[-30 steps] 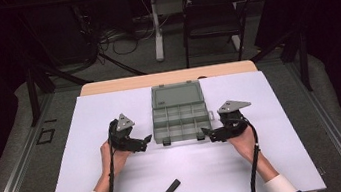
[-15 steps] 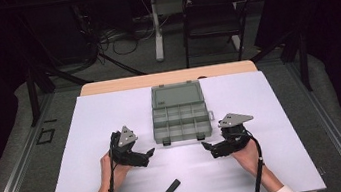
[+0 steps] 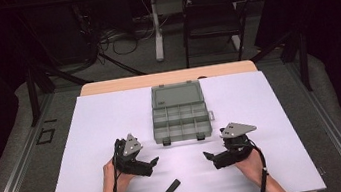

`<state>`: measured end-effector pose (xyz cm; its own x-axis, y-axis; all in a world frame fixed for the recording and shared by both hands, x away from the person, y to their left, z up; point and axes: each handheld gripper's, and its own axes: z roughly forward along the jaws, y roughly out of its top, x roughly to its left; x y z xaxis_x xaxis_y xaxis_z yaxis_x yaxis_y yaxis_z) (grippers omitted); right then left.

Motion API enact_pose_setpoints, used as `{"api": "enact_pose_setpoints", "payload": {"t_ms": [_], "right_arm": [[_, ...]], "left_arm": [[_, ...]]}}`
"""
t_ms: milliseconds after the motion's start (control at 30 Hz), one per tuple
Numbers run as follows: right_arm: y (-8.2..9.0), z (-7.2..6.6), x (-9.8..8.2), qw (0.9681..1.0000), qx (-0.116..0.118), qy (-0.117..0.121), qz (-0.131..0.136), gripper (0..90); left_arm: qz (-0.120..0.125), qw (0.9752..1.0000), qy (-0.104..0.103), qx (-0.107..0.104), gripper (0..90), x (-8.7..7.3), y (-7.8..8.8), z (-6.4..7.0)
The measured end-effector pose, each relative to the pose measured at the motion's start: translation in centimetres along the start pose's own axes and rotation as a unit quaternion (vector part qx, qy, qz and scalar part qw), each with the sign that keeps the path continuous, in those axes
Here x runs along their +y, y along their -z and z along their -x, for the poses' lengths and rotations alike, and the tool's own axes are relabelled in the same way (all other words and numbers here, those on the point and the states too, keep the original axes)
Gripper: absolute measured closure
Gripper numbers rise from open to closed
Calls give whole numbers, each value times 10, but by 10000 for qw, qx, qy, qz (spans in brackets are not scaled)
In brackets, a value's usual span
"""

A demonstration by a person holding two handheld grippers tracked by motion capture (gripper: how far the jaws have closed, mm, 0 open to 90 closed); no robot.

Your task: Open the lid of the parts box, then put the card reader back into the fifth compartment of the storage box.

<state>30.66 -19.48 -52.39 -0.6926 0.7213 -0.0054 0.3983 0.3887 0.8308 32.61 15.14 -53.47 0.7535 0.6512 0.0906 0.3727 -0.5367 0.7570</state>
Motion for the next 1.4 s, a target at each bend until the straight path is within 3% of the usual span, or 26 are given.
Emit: {"api": "enact_pose_setpoints", "payload": {"t_ms": [133, 333, 533, 1033, 1200, 1400], "right_arm": [[3, -2, -3, 10000, 73, -39, 7, 0], [1, -9, -8, 9998, 92, 118, -144, 0], [3, -10, -8, 9999, 55, 114, -65, 0], [3, -13, -9, 9997, 94, 188, -95, 0], [2, -12, -9, 9997, 105, 168, -126, 0], [2, -13, -9, 9996, 109, 211, -129, 0]], "left_arm": [[-18, 10000, 64, -29, 0, -4, 4, 3], [28, 10000, 72, -53, 0, -6, 10, 7], [-2, 9999, 57, -130, 0, -8, 12, 12], [-119, 9993, -26, -350, 0, -8, 18, 35], [-114, 9995, -2, -285, 0, -8, 19, 43], [-180, 9991, -77, -378, 0, -9, 17, 51]]}}
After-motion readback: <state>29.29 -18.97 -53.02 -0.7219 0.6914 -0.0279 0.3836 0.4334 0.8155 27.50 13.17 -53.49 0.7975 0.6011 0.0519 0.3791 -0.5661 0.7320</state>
